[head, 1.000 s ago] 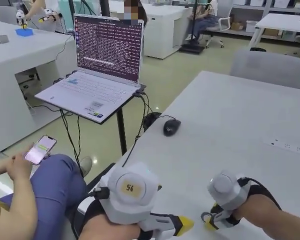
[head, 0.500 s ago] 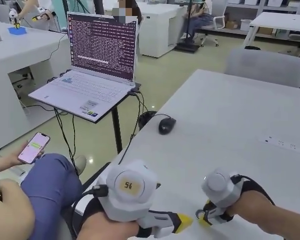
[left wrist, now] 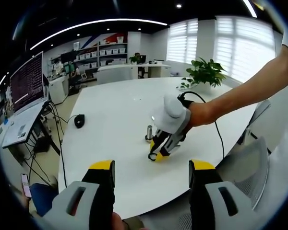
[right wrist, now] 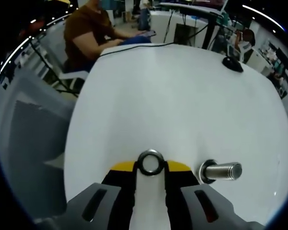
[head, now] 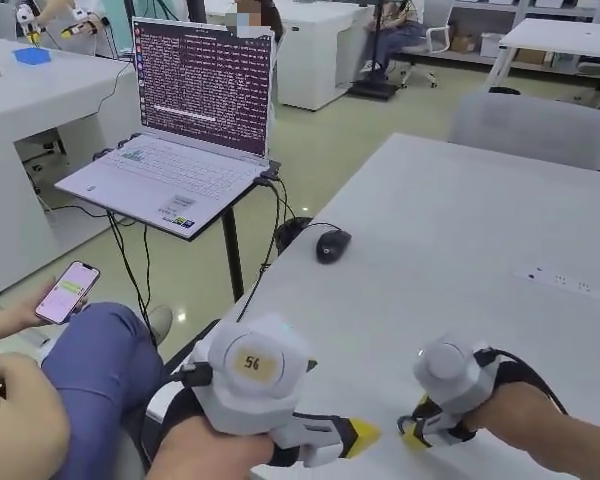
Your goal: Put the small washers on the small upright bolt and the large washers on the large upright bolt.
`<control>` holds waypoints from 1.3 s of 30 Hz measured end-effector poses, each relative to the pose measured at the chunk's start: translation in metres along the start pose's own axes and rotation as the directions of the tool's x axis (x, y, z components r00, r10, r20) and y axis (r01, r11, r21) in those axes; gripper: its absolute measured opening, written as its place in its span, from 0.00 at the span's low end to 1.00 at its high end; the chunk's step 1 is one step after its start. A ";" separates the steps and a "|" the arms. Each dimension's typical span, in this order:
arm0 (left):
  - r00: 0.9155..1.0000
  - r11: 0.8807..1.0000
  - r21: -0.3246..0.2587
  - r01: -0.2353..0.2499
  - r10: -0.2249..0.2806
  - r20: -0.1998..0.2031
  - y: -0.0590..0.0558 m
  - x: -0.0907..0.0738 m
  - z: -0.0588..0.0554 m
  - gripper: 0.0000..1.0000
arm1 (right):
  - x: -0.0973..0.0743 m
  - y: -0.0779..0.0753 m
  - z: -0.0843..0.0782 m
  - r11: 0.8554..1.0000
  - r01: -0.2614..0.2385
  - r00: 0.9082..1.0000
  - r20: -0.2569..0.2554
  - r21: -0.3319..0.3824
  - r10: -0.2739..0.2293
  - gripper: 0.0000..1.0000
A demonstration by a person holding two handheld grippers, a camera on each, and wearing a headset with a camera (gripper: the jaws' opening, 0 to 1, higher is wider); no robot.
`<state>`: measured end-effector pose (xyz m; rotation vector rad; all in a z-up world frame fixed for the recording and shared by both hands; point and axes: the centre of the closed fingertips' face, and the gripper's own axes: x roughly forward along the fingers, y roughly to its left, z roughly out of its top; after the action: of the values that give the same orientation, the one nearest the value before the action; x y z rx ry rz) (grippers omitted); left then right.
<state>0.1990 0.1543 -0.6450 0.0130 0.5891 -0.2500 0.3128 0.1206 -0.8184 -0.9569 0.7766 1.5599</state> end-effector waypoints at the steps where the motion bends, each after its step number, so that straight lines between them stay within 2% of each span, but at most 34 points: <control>1: 1.000 1.000 0.000 0.001 -0.001 0.001 0.000 0.000 0.000 0.62 | -0.002 0.001 0.001 1.000 0.000 1.000 0.005 0.004 0.000 0.23; 9: 1.000 1.000 0.002 -0.001 0.001 0.000 0.003 0.001 0.000 0.62 | -0.007 -0.005 0.004 1.000 0.017 0.999 0.029 0.011 -0.018 0.23; 14: 1.000 1.000 0.001 -0.002 0.002 0.002 0.005 0.001 0.001 0.62 | -0.024 -0.010 0.007 0.998 0.059 0.996 0.063 0.032 -0.061 0.23; 21: 1.000 1.000 0.003 0.007 -0.007 0.002 0.002 0.003 0.001 0.62 | -0.051 -0.028 -0.010 0.989 0.110 0.990 0.081 0.099 -0.118 0.23; 26: 1.000 1.000 0.006 0.014 -0.014 0.002 -0.001 0.006 0.001 0.62 | -0.071 -0.044 -0.020 0.982 0.152 0.983 0.083 0.113 -0.162 0.23; 32: 1.000 1.000 0.009 0.018 -0.018 0.003 -0.003 0.008 0.002 0.62 | -0.087 -0.068 -0.008 0.973 0.198 0.971 0.110 0.117 -0.211 0.23; 37: 1.000 1.000 0.009 0.016 -0.016 0.001 -0.003 0.008 0.002 0.62 | -0.083 -0.081 0.003 0.972 0.202 0.970 0.116 0.116 -0.215 0.23; 39: 1.000 1.000 0.007 0.014 -0.014 0.002 -0.003 0.008 0.002 0.62 | -0.080 -0.080 0.008 0.974 0.198 0.971 0.115 0.112 -0.210 0.23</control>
<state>0.2059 0.1493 -0.6474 0.0152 0.5861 -0.2661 0.3967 0.1064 -0.7433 -0.8293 0.6399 1.3751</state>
